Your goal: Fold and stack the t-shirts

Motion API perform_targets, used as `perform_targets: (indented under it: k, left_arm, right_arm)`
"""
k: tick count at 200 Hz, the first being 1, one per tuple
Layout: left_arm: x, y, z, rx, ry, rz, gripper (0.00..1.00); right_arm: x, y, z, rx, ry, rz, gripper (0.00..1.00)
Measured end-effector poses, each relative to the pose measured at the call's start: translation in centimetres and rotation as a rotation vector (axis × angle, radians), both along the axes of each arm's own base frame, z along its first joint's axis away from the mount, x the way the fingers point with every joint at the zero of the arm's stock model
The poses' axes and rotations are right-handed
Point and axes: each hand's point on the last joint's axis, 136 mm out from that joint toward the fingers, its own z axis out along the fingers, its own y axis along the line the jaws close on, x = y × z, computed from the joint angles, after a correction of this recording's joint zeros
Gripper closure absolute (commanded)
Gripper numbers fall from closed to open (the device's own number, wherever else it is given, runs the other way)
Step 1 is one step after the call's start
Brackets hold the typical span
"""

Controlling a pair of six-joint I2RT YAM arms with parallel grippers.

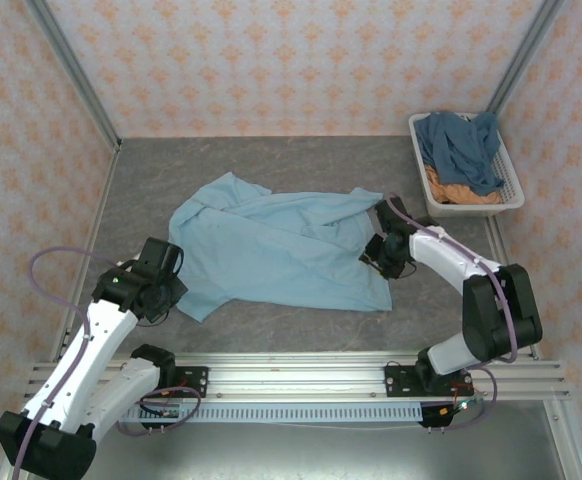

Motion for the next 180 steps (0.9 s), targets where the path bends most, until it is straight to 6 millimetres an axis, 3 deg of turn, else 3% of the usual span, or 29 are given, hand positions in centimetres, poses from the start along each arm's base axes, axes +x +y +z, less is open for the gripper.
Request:
perform_targets:
  k: [54, 98, 136, 180]
  left_arm:
    - [0.0, 0.0, 0.0, 0.0, 0.0, 0.0, 1.0]
    - [0.0, 0.0, 0.0, -0.001, 0.0, 0.002, 1.0]
    - [0.0, 0.0, 0.0, -0.001, -0.001, 0.002, 1.0]
    - [0.2, -0.2, -0.1, -0.008, -0.001, 0.0, 1.0]
  right_arm:
    - [-0.2, -0.2, -2.2, -0.029, 0.077, -0.001, 0.73]
    - [-0.9, -1.3, -1.8, -0.083, 0.074, -0.013, 0.71]
    - [-3.4, -2.4, 0.5, -0.083, 0.009, -0.013, 0.6]
    - [-7.8, -2.9, -1.8, -0.064, 0.102, 0.005, 0.59]
